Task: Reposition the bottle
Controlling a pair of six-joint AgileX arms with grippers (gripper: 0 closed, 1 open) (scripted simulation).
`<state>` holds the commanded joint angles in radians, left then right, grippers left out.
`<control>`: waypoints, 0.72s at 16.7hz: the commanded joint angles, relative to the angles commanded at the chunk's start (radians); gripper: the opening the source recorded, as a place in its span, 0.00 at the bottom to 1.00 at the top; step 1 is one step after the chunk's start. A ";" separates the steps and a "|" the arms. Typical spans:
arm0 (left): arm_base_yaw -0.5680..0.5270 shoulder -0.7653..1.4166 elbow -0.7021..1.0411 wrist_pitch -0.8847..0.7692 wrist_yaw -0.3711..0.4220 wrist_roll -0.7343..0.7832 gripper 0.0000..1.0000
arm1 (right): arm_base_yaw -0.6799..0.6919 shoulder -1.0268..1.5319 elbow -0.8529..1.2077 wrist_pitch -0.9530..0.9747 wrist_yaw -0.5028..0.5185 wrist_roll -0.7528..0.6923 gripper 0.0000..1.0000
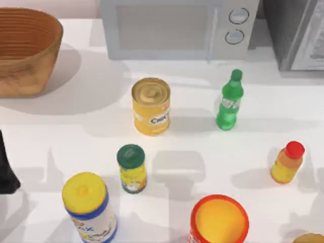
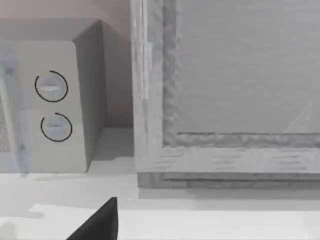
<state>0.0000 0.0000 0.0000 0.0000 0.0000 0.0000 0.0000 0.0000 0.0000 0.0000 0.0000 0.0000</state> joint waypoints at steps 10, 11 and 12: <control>-0.184 0.380 0.193 0.153 0.006 0.038 1.00 | 0.000 0.000 0.000 0.000 0.000 0.000 1.00; -0.221 0.474 0.236 0.188 0.007 0.040 1.00 | 0.000 0.000 0.000 0.000 0.000 0.000 1.00; -0.260 0.578 0.282 0.226 0.009 0.041 1.00 | 0.000 0.000 0.000 0.000 0.000 0.000 1.00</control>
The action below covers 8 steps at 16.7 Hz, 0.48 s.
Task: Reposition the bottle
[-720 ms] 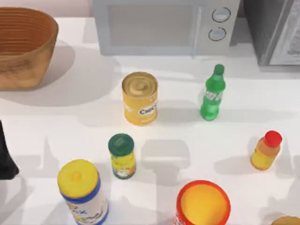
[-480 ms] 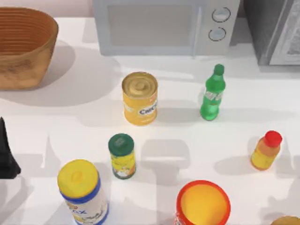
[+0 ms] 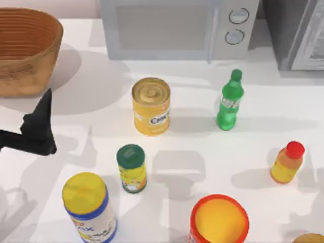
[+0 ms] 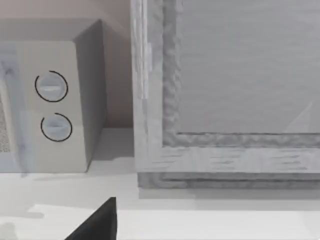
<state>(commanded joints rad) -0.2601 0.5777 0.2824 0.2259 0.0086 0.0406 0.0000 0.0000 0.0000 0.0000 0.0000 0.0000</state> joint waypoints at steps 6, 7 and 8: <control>-0.256 0.707 0.291 0.232 0.018 -0.003 1.00 | 0.000 0.000 0.000 0.000 0.000 0.000 1.00; -0.298 0.816 0.336 0.267 0.022 -0.004 1.00 | 0.000 0.000 0.000 0.000 0.000 0.000 1.00; -0.339 0.915 0.380 0.300 0.026 -0.004 1.00 | 0.000 0.000 0.000 0.000 0.000 0.000 1.00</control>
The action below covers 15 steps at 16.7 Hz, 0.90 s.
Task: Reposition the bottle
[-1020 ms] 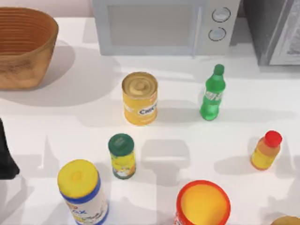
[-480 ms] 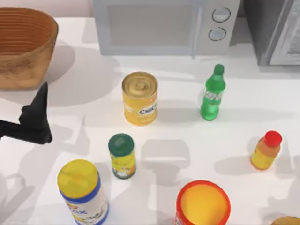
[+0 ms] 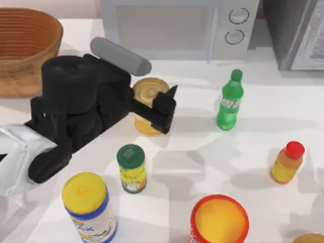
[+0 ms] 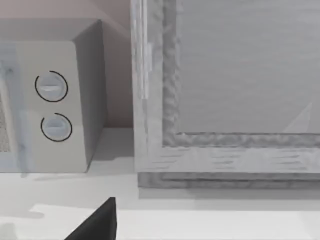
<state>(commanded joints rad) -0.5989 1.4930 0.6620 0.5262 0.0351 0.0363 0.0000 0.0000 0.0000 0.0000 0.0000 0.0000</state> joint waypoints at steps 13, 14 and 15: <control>-0.162 0.423 0.174 0.149 0.018 -0.004 1.00 | 0.000 0.000 0.000 0.000 0.000 0.000 1.00; -0.162 0.423 0.174 0.148 0.017 -0.004 1.00 | 0.000 0.000 0.000 0.000 0.000 0.000 1.00; -0.166 0.421 0.177 0.145 0.016 -0.005 1.00 | 0.000 0.000 0.000 0.000 0.000 0.000 1.00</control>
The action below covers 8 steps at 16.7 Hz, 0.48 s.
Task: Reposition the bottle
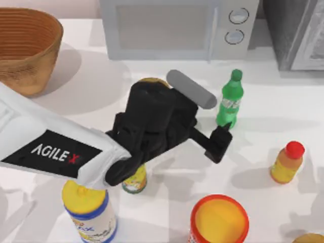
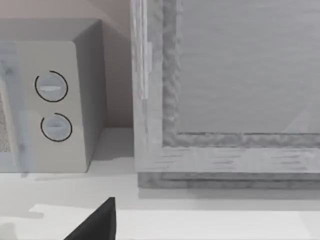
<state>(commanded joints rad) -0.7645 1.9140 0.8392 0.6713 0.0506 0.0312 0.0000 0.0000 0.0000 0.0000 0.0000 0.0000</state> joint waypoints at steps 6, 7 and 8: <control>-0.031 0.104 0.144 -0.029 -0.020 -0.009 1.00 | 0.000 0.000 0.000 0.000 0.000 0.000 1.00; -0.033 0.142 0.185 -0.034 -0.021 -0.009 1.00 | 0.000 0.000 0.000 0.000 0.000 0.000 1.00; -0.034 0.183 0.229 -0.038 -0.021 -0.009 1.00 | 0.000 0.000 0.000 0.000 0.000 0.000 1.00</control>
<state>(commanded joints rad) -0.7985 2.0968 1.0683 0.6336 0.0293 0.0219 0.0000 0.0000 0.0000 0.0000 0.0000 0.0000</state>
